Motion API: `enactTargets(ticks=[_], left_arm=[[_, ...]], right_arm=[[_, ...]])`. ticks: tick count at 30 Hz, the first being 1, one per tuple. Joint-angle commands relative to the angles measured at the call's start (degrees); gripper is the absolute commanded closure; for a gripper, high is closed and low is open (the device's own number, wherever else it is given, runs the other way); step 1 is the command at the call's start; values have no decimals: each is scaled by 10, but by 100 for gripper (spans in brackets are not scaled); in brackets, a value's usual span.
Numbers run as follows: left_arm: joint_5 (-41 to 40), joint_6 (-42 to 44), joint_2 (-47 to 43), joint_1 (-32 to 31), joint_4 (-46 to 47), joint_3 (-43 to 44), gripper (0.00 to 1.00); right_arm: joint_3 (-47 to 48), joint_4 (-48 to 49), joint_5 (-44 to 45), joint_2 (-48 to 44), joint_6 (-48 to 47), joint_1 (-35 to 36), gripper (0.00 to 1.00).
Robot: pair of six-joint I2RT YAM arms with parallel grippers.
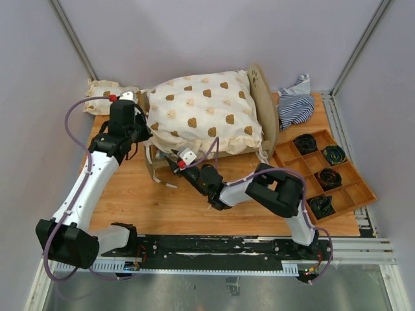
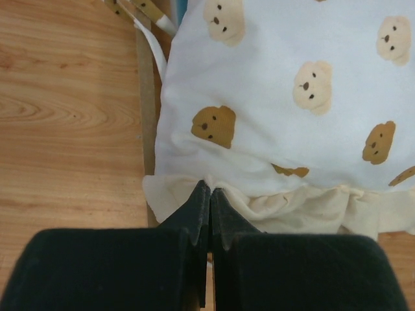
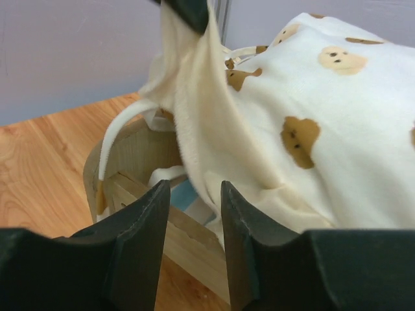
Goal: Set up the pet bed
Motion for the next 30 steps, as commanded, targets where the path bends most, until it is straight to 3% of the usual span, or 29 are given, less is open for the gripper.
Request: enactTargets(ticks=[1,6,14,30], left_arm=[[-19,-8,-16,2,43,-30,100],[-24,-11,-16,2,48,-44,100],[-40,-7,-25,2,58,-76,100],[-28,-15,-15,9,59,-92,100]], right_arm=[[-55,-64,-23,-79,36,15,60],[-89,-121,-31,-106,84,28,57],[-75,-16,-19,2,84,57,57],[125,-62,42,162,62,24,52]])
